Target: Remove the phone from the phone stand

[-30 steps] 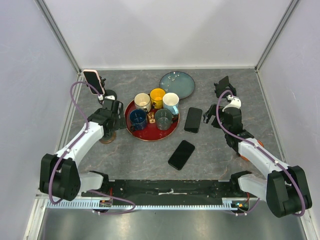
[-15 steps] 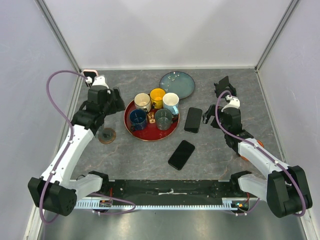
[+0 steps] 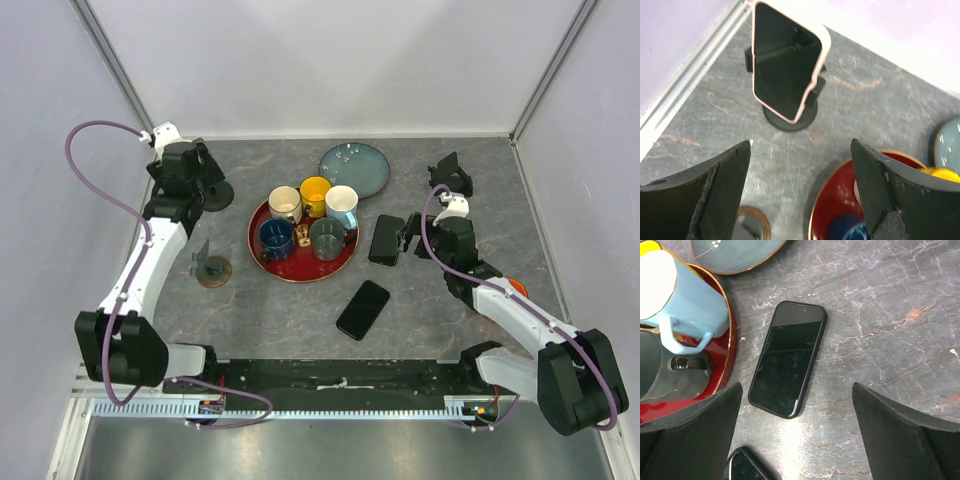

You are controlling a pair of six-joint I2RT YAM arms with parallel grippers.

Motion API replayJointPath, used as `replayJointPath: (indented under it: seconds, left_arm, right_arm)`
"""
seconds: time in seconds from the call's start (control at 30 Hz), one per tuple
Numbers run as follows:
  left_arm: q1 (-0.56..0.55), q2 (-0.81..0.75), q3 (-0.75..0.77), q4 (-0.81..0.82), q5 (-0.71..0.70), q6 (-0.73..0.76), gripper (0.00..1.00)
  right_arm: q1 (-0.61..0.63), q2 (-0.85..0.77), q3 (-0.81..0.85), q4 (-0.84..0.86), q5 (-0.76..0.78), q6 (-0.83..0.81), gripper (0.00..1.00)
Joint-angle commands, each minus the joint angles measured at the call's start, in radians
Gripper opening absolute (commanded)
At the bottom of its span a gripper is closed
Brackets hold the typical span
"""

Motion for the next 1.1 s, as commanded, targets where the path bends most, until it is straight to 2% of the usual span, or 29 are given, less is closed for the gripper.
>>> replayJointPath:
  seconds: [0.0, 0.27, 0.57, 1.07]
  left_arm:
    - [0.017, 0.069, -0.002, 0.221, -0.136, -0.007, 0.88]
    - [0.015, 0.231, 0.058, 0.309, -0.253, 0.012, 0.88]
    - [-0.021, 0.357, 0.113, 0.416, -0.336, 0.128, 0.86]
    - [-0.034, 0.492, 0.167, 0.407, -0.437, 0.190, 0.82]
  right_arm:
    - [0.031, 0.003, 0.031, 0.052, 0.000, -0.030, 0.98]
    - [0.074, 0.019, 0.046, 0.055, 0.015, -0.055, 0.98]
    - [0.117, 0.046, 0.064, 0.053, 0.036, -0.082, 0.98]
    - [0.128, 0.043, 0.066, 0.052, 0.035, -0.093, 0.98]
